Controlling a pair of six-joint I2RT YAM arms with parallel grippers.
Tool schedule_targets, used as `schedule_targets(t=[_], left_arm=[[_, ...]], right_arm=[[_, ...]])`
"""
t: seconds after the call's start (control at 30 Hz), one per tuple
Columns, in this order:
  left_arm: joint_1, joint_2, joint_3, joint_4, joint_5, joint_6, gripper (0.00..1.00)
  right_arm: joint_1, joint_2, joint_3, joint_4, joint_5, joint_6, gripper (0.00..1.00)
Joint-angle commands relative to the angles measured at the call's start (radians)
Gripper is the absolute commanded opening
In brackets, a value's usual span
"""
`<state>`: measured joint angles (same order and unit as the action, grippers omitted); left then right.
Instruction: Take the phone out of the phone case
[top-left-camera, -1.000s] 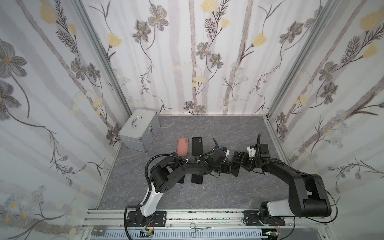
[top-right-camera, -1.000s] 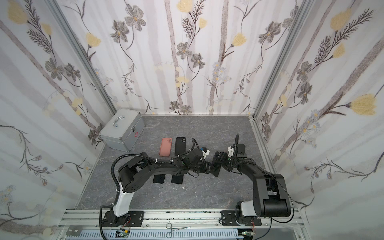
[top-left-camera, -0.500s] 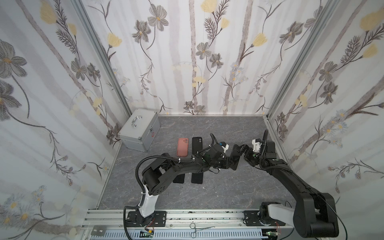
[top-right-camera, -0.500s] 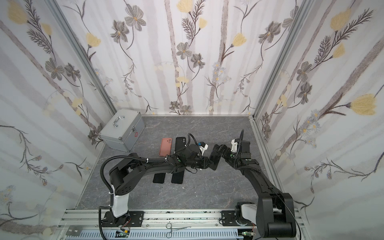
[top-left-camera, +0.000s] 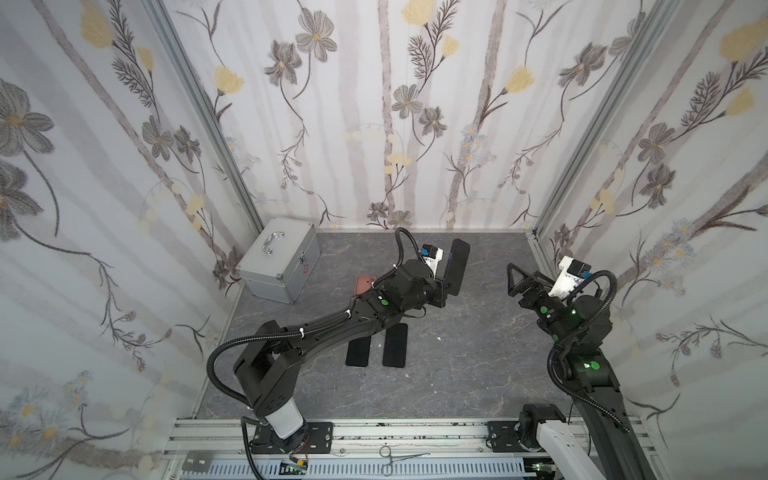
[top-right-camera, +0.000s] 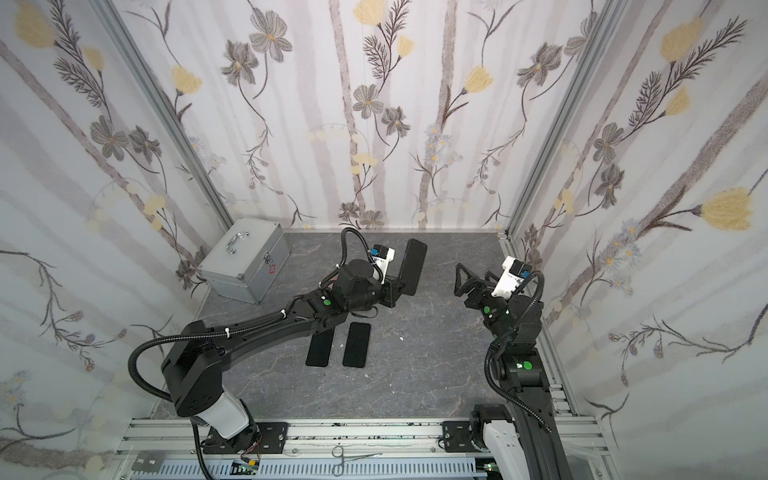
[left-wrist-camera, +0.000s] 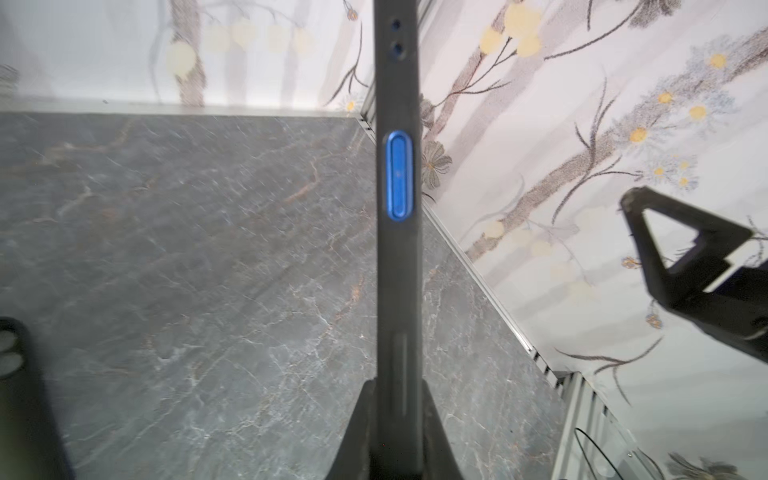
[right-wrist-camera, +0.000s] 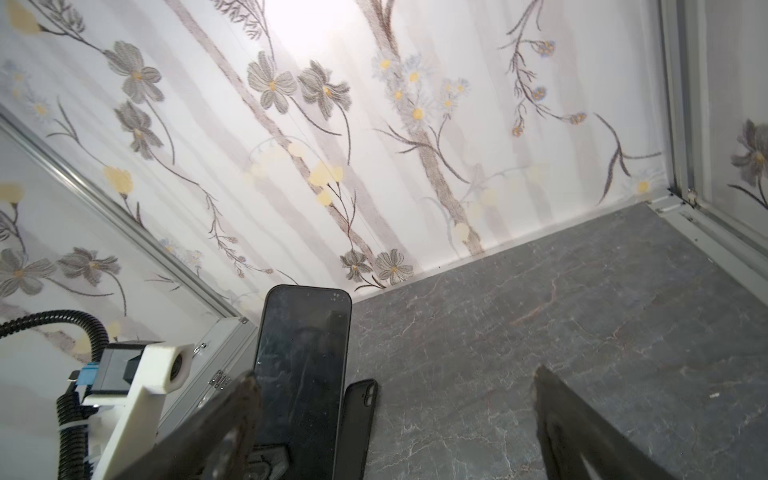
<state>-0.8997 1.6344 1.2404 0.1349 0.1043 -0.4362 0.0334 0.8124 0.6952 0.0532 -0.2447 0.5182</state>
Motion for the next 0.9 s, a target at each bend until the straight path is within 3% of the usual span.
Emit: schedule_targets(t=[0.0,0.07,0.17,0.3,0.4,0.57,0.73,0.87], left_arm=[[0.033,-0.068,-0.026,0.002,0.094,0.125,0.0],[0.052,-0.118,-0.058,0.005,0.156,0.16,0.0],[0.069,-0.206,-0.118,0.005,0.155,0.231,0.0],[0.118,-0.307,-0.181,0.005,0.376,0.365,0.0],[0.138,-0.372,-0.219,0.0,0.453,0.43,0.0],[0.158,-0.474,-0.257,-0.013,0.538,0.521,0.0],[0.165,-0.468,-0.239,-0.045,0.632,0.545,0.0],[0.166,-0.462,-0.236,-0.078,0.632,0.582,0.0]], right_arm=[[0.001,0.024,0.078,0.028,-0.181,-0.096,0.98],[0.0,0.052,0.126,0.014,-0.306,-0.128,0.96],[0.001,0.085,0.167,0.019,-0.446,-0.146,0.95],[0.002,0.144,0.23,-0.005,-0.602,-0.169,0.97],[0.016,0.178,0.28,-0.046,-0.691,-0.205,0.98],[0.071,0.234,0.365,-0.191,-0.729,-0.297,0.95],[0.154,0.288,0.424,-0.255,-0.741,-0.312,0.89],[0.186,0.329,0.478,-0.346,-0.742,-0.365,0.84]])
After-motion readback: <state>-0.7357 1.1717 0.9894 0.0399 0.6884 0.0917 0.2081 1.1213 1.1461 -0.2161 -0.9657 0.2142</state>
